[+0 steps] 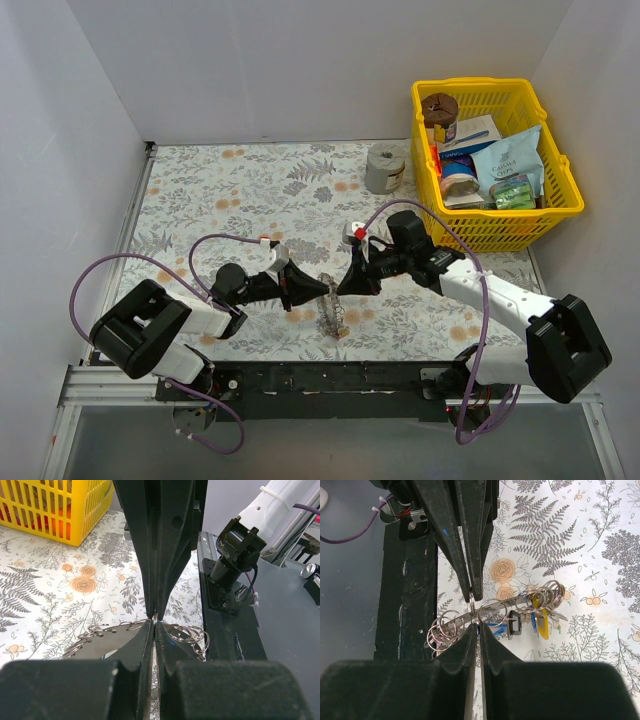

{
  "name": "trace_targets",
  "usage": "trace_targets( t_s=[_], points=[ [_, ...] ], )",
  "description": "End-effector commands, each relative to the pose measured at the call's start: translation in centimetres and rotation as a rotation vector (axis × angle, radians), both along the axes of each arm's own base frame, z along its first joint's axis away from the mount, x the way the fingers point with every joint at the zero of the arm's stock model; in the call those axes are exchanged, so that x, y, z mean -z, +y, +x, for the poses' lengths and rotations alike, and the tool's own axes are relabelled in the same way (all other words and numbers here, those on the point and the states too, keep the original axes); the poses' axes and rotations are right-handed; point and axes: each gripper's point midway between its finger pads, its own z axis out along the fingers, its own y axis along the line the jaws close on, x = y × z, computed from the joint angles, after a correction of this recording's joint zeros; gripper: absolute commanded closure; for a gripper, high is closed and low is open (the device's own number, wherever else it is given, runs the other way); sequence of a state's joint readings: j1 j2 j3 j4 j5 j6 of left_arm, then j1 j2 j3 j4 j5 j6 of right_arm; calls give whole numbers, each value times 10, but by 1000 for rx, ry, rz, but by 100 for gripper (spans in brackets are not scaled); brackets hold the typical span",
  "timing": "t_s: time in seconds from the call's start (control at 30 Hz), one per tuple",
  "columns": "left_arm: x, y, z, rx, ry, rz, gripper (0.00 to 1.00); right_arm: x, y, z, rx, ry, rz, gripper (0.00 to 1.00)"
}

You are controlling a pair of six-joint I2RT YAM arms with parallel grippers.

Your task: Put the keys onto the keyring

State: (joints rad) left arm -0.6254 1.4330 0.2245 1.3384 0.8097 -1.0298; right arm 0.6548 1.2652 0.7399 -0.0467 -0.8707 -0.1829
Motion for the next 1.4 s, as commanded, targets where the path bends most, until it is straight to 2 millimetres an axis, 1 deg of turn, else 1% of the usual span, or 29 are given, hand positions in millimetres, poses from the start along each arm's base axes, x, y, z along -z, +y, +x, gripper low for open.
trace_targets(
  t_s=[0.0,0.1,0.17,0.37,0.83,1.1,1.37],
  points=[
    [-79,7,-11,14,-342,-239,100,-17,10,6,-23,-32,48,94],
    [-80,7,-12,17,-346,-243,100,-11,10,6,-20,-18,35,99],
    [-80,7,-12,15,-344,-244,100,-5,9,5,-22,-2,25,99],
    [-81,8,-14,19,-348,-248,100,4,10,6,-22,18,7,99],
    [-83,9,-17,35,-350,-261,100,8,17,12,-33,20,16,99],
    [-84,9,-19,44,-346,-269,100,15,20,10,-43,40,6,99],
    [-90,11,-21,43,-358,-290,100,17,19,10,-40,36,6,99]
  ],
)
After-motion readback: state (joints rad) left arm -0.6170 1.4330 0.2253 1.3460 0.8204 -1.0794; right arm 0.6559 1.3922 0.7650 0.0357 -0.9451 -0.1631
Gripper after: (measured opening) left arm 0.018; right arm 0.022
